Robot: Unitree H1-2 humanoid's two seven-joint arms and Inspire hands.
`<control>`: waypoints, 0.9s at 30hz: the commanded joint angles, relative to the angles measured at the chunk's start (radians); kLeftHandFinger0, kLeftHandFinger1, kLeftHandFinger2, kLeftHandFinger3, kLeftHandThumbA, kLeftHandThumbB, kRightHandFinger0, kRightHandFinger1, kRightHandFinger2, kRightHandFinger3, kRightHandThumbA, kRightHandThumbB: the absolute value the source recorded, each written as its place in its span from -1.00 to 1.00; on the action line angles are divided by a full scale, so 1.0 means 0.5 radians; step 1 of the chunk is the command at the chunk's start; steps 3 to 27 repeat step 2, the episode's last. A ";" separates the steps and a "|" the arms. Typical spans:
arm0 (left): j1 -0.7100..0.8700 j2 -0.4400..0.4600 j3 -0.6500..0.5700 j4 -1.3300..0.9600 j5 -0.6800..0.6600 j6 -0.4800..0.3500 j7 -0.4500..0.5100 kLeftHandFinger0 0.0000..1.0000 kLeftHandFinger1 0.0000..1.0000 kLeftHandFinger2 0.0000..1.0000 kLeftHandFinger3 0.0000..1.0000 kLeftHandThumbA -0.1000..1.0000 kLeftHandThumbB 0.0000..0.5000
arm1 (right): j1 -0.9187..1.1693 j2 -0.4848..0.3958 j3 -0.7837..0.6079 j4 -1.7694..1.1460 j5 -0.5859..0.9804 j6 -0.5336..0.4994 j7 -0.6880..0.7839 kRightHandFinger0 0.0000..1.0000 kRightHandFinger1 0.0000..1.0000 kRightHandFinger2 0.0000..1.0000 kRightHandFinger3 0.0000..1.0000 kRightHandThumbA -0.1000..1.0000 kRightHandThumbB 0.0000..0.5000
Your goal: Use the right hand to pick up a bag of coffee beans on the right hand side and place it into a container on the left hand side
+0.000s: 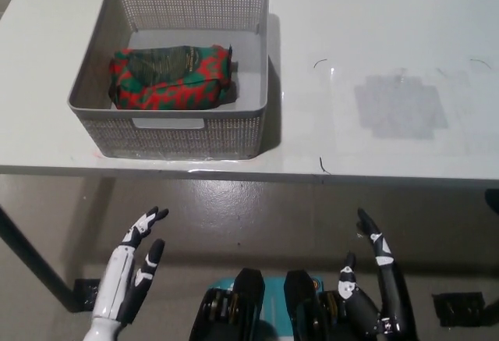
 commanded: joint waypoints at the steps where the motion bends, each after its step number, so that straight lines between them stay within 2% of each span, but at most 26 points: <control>1: 0.020 0.000 0.015 -0.029 -0.048 -0.134 0.034 1.00 1.00 1.00 1.00 1.00 0.78 | 0.003 0.030 0.030 -0.056 -0.097 0.001 -0.086 1.00 0.88 1.00 1.00 -0.74 -1.00; 27: 0.025 0.001 0.017 -0.026 -0.053 -0.140 0.035 1.00 1.00 1.00 1.00 1.00 0.79 | 0.004 0.030 0.033 -0.049 -0.093 -0.002 -0.084 1.00 0.88 1.00 1.00 -0.74 -1.00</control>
